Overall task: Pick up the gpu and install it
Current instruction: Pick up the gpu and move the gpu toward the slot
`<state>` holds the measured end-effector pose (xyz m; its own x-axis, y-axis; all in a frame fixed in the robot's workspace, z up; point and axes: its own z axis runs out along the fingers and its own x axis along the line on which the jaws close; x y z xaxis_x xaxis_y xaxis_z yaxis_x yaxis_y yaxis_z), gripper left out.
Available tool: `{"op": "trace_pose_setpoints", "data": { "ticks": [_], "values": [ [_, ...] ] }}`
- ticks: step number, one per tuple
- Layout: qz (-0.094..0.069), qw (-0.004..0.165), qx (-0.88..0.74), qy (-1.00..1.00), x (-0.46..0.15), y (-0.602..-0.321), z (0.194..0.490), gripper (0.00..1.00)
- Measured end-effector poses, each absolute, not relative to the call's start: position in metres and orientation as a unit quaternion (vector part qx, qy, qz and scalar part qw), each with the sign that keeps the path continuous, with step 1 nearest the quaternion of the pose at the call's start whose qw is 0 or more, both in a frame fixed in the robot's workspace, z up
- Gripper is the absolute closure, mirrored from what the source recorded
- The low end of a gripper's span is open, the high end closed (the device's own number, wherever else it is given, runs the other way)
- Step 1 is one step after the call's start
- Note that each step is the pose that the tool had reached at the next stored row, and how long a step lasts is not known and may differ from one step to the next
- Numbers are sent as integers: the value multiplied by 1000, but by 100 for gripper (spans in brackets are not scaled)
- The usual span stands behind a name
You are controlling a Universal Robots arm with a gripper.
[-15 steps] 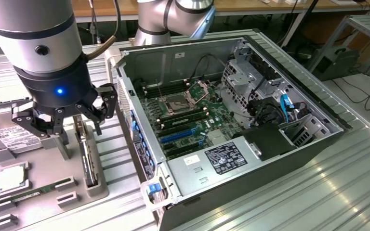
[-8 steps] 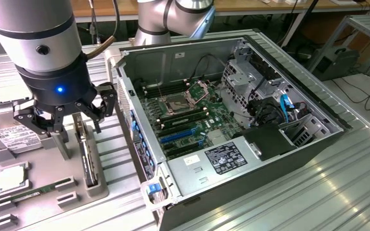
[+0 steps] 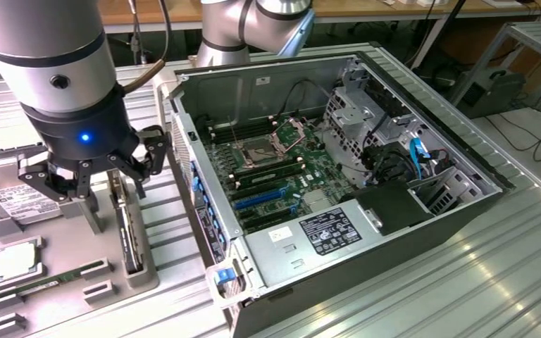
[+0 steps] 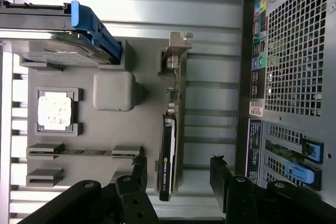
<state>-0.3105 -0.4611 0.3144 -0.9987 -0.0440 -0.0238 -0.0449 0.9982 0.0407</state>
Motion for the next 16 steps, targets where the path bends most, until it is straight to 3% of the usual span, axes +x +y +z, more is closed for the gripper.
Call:
{"op": "trace_pose_setpoints", "data": {
  "ticks": [16],
  "values": [
    [21, 11, -22, 999, -312, -461, 291, 40]
  ]
}}
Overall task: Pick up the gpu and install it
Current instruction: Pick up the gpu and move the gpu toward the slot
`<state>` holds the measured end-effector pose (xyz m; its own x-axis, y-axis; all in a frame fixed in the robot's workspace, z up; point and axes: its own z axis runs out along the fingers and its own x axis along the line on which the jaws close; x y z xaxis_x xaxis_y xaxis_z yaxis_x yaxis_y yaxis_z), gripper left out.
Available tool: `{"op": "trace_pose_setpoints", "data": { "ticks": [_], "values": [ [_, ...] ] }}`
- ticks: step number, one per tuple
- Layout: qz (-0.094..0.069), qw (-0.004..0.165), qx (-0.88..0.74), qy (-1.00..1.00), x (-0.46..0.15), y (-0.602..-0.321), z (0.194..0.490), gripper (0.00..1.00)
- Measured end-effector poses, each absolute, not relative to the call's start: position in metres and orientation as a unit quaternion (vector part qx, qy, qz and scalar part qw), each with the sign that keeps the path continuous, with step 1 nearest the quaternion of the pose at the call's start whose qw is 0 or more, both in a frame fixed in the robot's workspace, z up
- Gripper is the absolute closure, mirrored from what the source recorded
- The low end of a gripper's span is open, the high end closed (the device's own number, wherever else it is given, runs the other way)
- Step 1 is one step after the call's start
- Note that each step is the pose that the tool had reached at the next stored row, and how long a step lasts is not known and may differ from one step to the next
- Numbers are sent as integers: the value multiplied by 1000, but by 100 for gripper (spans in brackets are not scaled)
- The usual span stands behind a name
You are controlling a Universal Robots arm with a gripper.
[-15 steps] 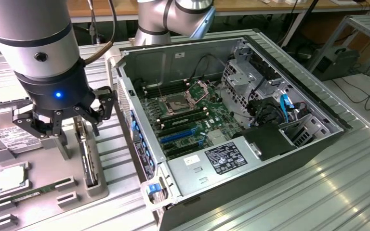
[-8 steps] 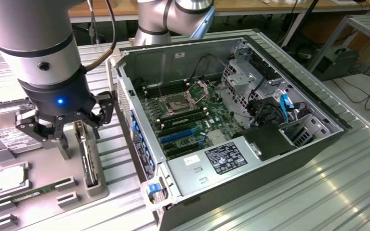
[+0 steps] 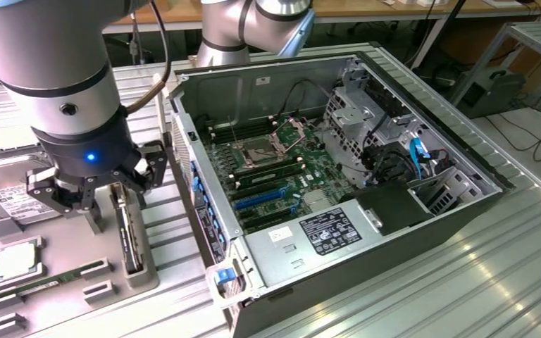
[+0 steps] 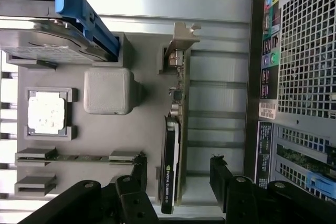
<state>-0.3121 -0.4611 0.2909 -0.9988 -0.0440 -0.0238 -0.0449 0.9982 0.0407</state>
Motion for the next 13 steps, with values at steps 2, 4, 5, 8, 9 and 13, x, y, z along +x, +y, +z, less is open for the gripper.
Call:
{"op": "trace_pose_setpoints", "data": {
  "ticks": [2, 4, 5, 8, 9, 13],
  "values": [
    [21, 11, -22, 999, -312, -461, 288, 40],
    [21, 11, -22, 999, -312, -461, 286, 40],
    [21, 11, -22, 999, -312, -461, 285, 40],
    [21, 11, -22, 999, -312, -461, 280, 40],
    [21, 11, -22, 999, -313, -461, 279, 40],
    [21, 11, -22, 999, -313, -462, 271, 40]
  ]
}}
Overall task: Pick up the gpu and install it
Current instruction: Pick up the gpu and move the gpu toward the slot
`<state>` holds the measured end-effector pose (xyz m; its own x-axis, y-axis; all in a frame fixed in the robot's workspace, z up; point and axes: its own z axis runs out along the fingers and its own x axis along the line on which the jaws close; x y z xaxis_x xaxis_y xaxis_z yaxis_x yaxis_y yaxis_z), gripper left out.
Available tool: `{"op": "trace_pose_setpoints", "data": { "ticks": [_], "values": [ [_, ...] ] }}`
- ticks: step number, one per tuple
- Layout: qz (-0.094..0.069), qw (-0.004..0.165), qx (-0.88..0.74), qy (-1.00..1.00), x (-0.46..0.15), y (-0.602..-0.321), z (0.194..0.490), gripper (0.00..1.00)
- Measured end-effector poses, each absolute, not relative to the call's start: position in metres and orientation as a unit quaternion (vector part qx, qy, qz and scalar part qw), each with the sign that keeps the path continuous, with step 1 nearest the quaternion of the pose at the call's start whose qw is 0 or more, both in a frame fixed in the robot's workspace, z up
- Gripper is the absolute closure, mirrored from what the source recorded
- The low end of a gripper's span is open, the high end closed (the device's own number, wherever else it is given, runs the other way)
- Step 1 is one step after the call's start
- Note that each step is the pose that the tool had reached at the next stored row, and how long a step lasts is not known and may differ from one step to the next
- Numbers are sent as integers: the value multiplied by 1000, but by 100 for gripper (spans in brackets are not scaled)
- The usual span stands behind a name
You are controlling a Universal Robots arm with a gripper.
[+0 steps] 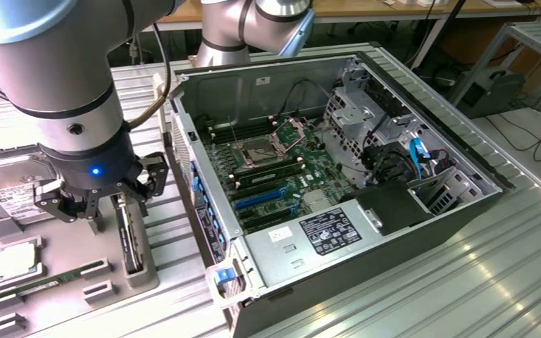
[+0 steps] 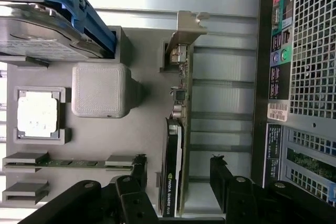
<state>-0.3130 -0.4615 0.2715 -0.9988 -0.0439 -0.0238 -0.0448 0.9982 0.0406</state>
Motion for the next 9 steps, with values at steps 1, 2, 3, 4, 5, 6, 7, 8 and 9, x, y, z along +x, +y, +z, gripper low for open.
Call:
{"op": "trace_pose_setpoints", "data": {
  "ticks": [1, 2, 3, 4, 5, 6, 7, 8, 9],
  "values": [
    [20, 11, -22, 999, -313, -461, 270, 40],
    [20, 11, -22, 999, -314, -461, 270, 40],
    [18, 11, -22, 1000, -315, -459, 269, 40],
    [18, 11, -22, 1000, -316, -458, 269, 40],
    [17, 11, -22, 1000, -316, -456, 268, 40],
    [17, 11, -22, 1000, -317, -455, 268, 40],
    [17, 11, -22, 1000, -317, -453, 267, 40],
    [17, 11, -22, 1000, -317, -453, 265, 40],
    [17, 11, -22, 1000, -317, -453, 263, 40]
  ]
}}
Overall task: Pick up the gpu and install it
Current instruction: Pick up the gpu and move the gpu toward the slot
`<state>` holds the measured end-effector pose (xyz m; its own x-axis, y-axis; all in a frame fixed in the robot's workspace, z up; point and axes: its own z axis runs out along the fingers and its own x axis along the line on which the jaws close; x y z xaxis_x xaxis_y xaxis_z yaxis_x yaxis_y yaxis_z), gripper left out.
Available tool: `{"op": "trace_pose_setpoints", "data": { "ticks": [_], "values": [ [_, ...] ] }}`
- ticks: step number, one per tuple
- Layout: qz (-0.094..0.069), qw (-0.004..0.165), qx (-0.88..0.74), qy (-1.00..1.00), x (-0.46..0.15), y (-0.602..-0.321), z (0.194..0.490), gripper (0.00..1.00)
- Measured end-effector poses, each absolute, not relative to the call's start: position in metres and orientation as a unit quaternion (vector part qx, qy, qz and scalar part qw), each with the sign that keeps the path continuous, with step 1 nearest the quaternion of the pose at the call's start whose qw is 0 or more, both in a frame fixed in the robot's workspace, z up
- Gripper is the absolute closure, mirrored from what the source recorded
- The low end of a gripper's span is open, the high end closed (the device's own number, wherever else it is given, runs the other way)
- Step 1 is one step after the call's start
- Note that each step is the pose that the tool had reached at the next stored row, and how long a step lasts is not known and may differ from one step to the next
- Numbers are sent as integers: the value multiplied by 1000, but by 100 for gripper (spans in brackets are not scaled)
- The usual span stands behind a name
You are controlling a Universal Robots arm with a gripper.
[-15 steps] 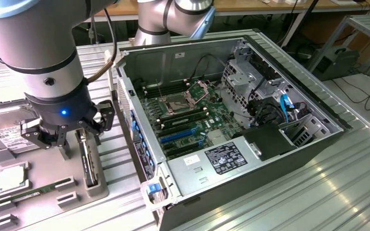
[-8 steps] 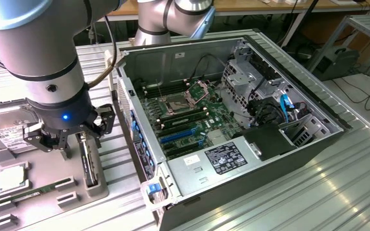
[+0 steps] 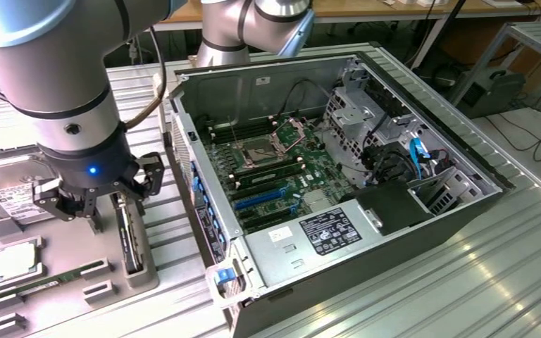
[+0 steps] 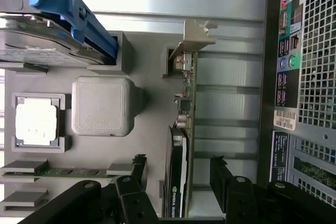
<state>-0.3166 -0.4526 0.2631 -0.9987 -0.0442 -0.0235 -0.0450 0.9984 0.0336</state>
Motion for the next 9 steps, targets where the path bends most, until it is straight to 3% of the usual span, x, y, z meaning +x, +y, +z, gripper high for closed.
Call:
{"op": "trace_pose_setpoints", "data": {
  "ticks": [9],
  "values": [
    [17, 11, -22, 1000, -317, -453, 248, 40]
  ]
}}
